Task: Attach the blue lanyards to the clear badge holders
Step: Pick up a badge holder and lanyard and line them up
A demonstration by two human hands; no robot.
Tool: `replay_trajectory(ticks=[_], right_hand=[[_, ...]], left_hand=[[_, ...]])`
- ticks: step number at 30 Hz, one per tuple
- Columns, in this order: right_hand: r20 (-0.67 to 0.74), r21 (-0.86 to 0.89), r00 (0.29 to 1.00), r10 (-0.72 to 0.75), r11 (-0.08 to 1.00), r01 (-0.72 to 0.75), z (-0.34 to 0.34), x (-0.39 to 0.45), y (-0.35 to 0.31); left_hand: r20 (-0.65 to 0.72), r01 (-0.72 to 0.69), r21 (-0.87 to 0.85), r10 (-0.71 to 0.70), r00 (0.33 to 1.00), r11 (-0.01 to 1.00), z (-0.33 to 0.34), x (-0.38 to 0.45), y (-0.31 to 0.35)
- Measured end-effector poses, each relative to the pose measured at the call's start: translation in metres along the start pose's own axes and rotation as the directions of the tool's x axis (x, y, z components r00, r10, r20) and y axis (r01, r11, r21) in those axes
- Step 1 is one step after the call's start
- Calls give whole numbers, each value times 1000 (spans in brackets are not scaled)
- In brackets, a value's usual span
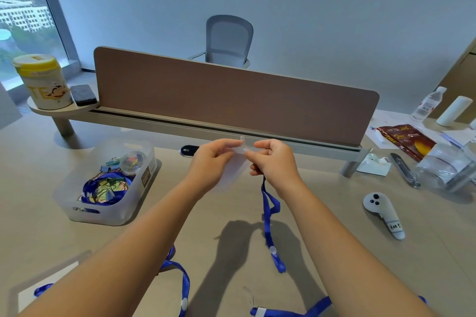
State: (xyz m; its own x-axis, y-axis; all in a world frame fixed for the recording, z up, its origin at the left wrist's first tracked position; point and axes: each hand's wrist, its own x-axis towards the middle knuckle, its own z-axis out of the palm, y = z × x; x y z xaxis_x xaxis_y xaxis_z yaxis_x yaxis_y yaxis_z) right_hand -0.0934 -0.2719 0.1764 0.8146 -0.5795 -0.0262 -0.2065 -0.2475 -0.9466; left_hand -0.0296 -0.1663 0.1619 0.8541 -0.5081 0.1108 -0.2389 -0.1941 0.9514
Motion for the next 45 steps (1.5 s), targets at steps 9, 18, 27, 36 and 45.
replay_trajectory(ticks=[9,18,27,36,45], right_hand=[[134,46,964,231,970,-239,2,-2,-7],[206,177,950,237,945,-274,5,-4,-12],[153,178,961,232,950,-258,12,-2,-10],[103,114,985,136,982,-148,23,2,-12],[163,-182,986,-45,981,75,39,4,-12]], left_hand=[[-18,-313,351,340,940,883,-9,3,-15],[225,-538,773,650,726,334,-27,0,-20],[256,-556,765,638,726,325,-29,-1,-28],[202,-90,181,52,978,979,-28,0,-7],[68,52,266,-73,995,963,-37,14,0]])
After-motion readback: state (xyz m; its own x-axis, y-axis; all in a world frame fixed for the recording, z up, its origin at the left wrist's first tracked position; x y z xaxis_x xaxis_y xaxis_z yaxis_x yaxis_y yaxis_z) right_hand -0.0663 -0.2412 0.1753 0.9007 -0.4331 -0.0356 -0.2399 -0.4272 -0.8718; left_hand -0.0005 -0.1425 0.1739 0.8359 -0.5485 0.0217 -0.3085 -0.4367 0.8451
